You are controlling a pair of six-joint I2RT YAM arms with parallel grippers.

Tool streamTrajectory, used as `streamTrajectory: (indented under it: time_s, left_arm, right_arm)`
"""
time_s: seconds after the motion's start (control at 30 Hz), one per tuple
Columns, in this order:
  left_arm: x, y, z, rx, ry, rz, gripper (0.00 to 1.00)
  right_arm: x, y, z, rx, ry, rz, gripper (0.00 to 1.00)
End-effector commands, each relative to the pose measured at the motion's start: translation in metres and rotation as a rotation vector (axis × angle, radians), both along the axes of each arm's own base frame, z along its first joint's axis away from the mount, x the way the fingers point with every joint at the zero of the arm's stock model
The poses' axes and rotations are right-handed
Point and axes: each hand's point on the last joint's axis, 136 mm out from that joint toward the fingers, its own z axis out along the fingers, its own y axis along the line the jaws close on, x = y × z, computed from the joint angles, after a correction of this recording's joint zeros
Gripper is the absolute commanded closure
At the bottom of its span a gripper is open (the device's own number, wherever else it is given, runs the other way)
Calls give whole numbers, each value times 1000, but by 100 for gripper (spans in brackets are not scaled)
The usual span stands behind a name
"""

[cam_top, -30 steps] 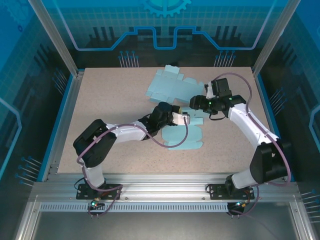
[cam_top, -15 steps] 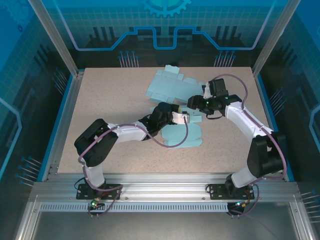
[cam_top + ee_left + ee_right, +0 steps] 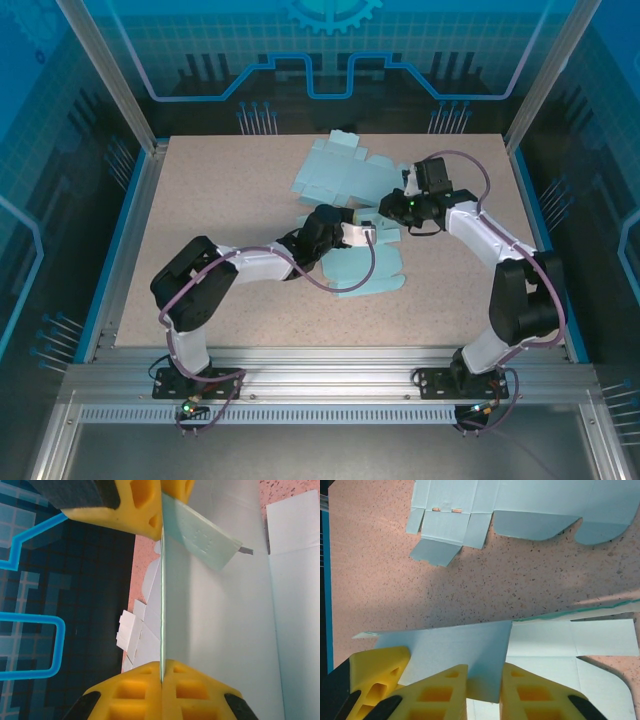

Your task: Fold the paper box

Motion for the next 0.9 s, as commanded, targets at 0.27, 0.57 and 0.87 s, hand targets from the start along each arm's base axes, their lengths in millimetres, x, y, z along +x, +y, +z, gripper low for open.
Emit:
streamTrajectory:
  time_s: [0.27, 0.57, 0.87]
  left_arm:
    - [2, 11, -6, -105, 135, -9, 100]
    - [7, 32, 17, -311, 301, -19, 100]
    - [12, 33, 18, -342, 318, -23, 100]
  right_arm:
    - [-19, -25, 34, -32, -108, 15, 43]
    - [-45, -61, 4, -82, -123, -26, 39]
    - [-35, -51, -52, -39, -87, 23, 40]
